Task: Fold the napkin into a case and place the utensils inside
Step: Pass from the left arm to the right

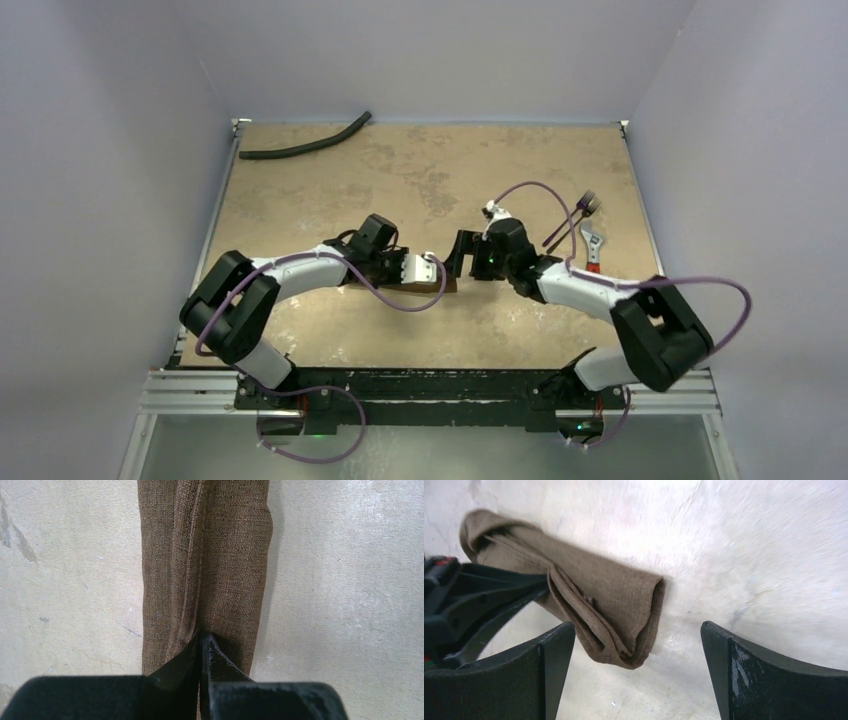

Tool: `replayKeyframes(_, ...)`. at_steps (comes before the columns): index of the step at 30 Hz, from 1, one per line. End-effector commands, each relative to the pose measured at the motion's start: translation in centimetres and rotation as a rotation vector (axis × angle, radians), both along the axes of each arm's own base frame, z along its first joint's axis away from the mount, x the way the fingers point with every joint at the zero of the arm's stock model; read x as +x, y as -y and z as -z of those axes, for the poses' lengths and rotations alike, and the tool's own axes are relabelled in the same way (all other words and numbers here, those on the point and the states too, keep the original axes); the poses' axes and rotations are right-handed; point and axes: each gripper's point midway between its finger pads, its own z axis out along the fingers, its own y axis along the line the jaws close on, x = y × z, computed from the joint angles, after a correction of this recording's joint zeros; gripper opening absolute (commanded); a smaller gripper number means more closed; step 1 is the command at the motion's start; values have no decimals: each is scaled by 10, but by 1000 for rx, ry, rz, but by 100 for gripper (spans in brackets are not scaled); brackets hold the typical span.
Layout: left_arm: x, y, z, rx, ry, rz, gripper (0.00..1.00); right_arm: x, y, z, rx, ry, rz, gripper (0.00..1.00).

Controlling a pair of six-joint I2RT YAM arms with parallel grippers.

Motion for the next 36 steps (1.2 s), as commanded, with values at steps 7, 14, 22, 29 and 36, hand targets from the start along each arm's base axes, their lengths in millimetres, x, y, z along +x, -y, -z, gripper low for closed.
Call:
replayKeyframes(7, -19, -24, 28, 72, -192, -64, 0, 30, 30, -96, 123, 311, 179, 85)
replayKeyframes(14, -15, -25, 28, 63, -188, -90, 0, -5, -9, -91, 223, 329, -48, 0)
replayKeyframes(22, -18, -30, 29, 75, -189, -89, 0, -56, -49, -76, 462, 255, -337, 0)
replayKeyframes(29, -17, -32, 26, 79, -169, -69, 0, -29, -61, -40, 387, 201, -312, 0)
replayKeyframes(36, -12, -30, 17, 79, -149, -63, 0, -13, -62, -14, 347, 167, -254, 0)
